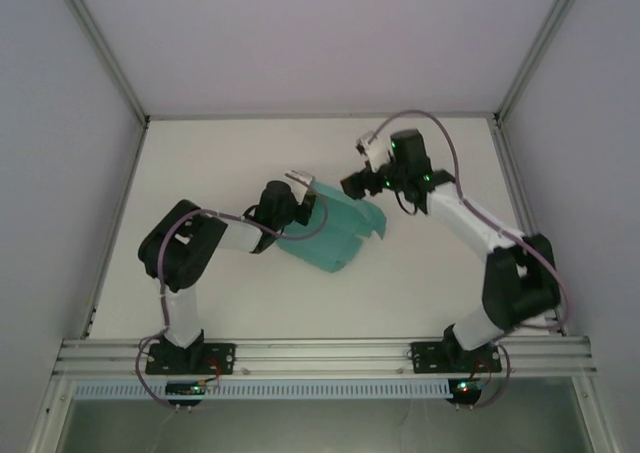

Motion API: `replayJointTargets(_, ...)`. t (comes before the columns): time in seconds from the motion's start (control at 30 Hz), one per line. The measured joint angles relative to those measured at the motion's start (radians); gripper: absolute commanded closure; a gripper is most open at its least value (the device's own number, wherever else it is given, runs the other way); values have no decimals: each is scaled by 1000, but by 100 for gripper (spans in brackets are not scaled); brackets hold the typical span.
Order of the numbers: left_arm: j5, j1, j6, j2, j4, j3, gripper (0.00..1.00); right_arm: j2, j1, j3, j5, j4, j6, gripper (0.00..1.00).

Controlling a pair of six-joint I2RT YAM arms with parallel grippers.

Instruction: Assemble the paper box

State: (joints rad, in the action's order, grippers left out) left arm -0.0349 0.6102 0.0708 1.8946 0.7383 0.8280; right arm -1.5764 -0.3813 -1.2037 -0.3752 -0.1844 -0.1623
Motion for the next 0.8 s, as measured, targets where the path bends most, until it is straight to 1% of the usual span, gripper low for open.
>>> replayJointTargets(0.1, -23, 6, -4, -2, 26, -17, 100, -125, -13, -146, -22, -71, -8, 16)
replayJointTargets(0.23, -32, 7, -3, -2, 52, -33, 100, -225, -52, -203, -23, -148, -11, 17)
replayJointTargets(0.27, -33, 7, -3, -2, 53, -34, 98, -245, -60, -203, -23, -162, -13, 17)
replayJointTargets(0.33, -35, 7, -3, -2, 54, -34, 91, -279, -72, -203, -22, -192, -14, 17)
replayJointTargets(0.37, -35, 7, -3, -2, 51, -35, 90, -293, -74, -203, -22, -201, -15, 18)
replayJointTargets(0.53, -31, 7, 2, -2, 59, -40, 85, -305, -77, -207, -13, -212, -27, 18)
replayJointTargets(0.57, -31, 7, 5, -2, 63, -42, 83, -306, -79, -207, -6, -216, -29, 18)
replayJointTargets(0.6, -29, 7, 10, -2, 68, -47, 78, -307, -82, -207, -3, -217, -29, 18)
replayJointTargets(0.7, -28, 5, 32, -2, 60, -54, 74, -311, -84, -207, 3, -217, -27, 18)
replayJointTargets(0.8, -24, 3, 42, -2, 43, -55, 72, -312, -84, -207, 3, -216, -24, 18)
